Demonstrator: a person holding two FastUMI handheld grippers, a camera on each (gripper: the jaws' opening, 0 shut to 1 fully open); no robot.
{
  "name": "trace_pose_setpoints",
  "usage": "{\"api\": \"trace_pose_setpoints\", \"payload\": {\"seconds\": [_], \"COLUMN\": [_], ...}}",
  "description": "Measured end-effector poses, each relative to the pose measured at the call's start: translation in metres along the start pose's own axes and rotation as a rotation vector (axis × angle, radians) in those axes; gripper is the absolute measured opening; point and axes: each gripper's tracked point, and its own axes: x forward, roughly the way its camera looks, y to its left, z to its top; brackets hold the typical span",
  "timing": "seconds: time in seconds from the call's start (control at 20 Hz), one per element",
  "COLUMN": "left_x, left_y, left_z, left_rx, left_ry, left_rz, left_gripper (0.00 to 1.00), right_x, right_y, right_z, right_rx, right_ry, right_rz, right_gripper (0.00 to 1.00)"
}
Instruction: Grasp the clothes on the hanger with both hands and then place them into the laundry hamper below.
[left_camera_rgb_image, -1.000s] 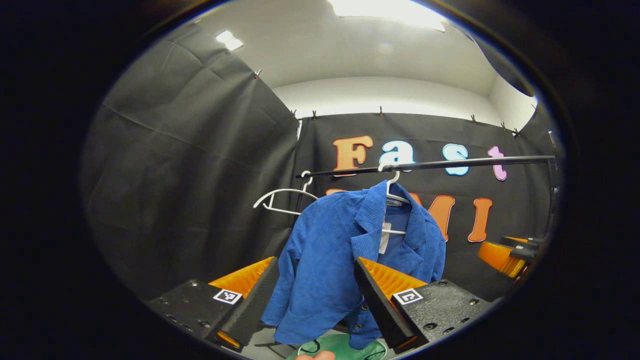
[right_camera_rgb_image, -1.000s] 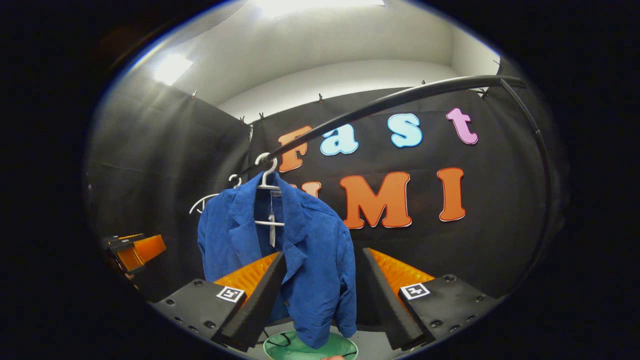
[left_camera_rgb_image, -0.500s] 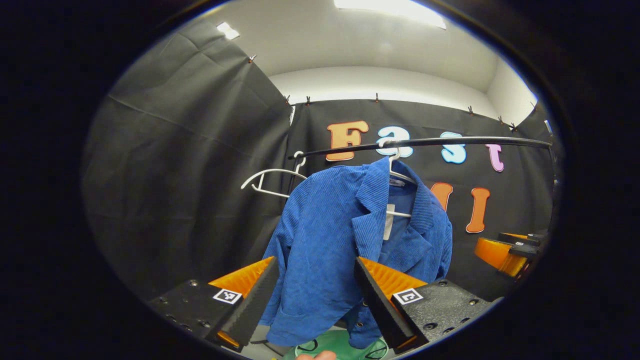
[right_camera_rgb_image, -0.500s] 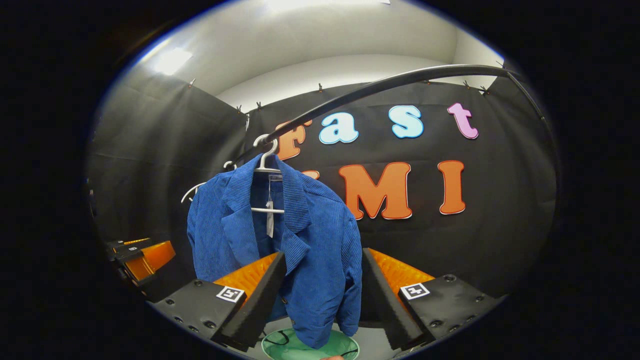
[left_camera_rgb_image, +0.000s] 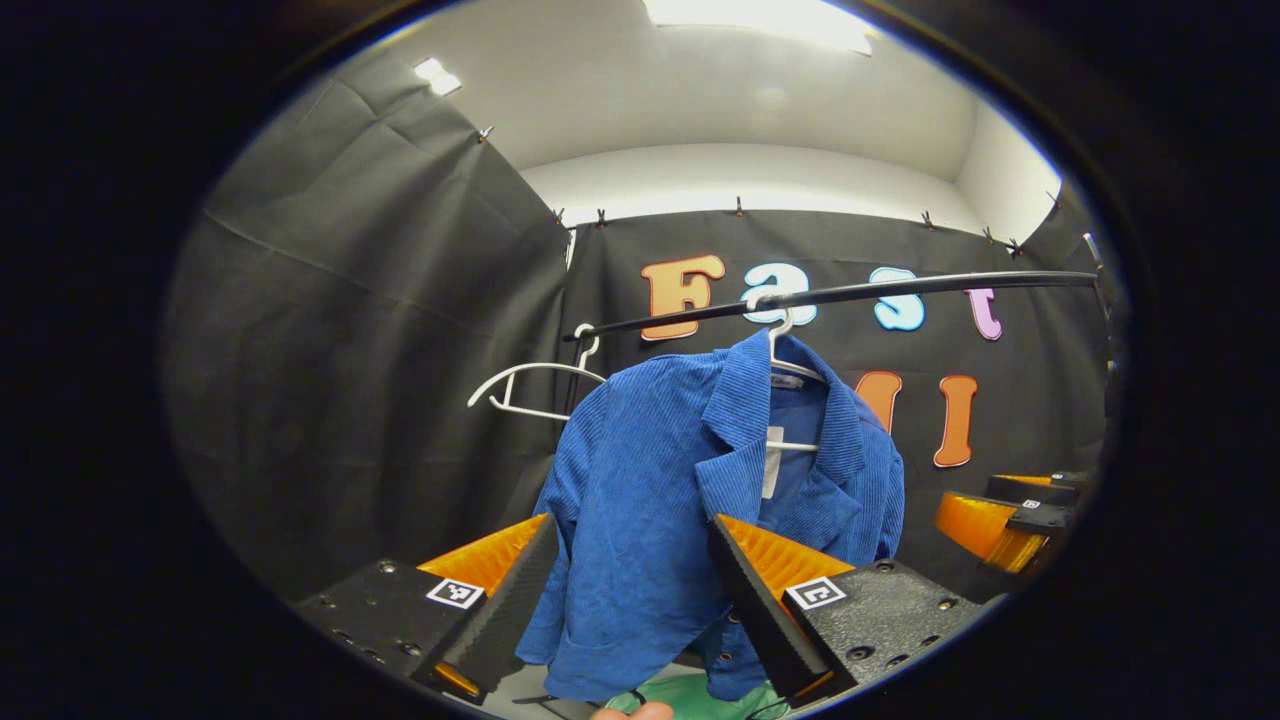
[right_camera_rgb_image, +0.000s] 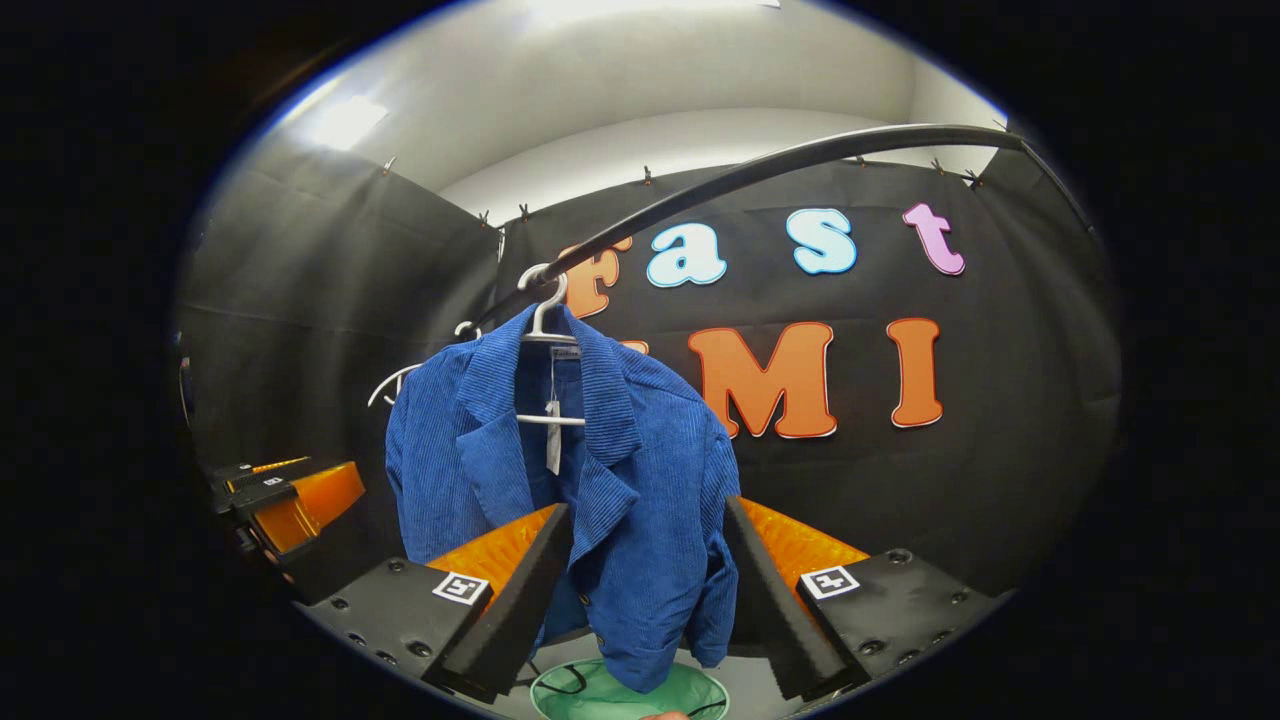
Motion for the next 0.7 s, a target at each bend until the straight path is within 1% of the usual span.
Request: {"api": "trace_pose_setpoints", "payload": {"seconds": [0.1,0.15,0.4,0.45,0.55,0.65,0.7], "left_x": [0.000,0.001,0.003,0.004,0.005,0.004,0.004], "left_y": [0.000,0.000,0.000,0.000,0.003,0.006,0.009], "left_z": [0.003,0.004,0.003,0.001,-0.002,-0.005,-0.006], "left_rx": [0.002,0.007,0.016,0.013,0.013,0.014,0.014], "left_ry": [-0.009,-0.011,-0.003,0.001,0.010,0.021,0.027], "left_rz": [0.003,0.003,0.003,0.003,0.012,0.021,0.026], "left_gripper": [0.95,0.92,0.92,0.92,0.92,0.92,0.92], "right_x": [0.000,0.000,0.004,0.006,0.012,0.028,0.037], "right_y": [-0.002,-0.002,-0.007,-0.008,-0.008,-0.007,-0.006], "right_z": [0.000,0.001,-0.003,-0.005,-0.008,-0.008,-0.008], "right_rx": [0.004,0.006,0.033,0.040,0.048,0.029,0.020], "right_ry": [-0.002,-0.003,0.002,0.008,0.014,0.003,0.000], "right_rz": [-0.002,-0.003,-0.009,-0.010,0.000,0.012,0.017], "right_gripper": [0.94,0.94,0.94,0.98,0.98,0.98,0.94]}}
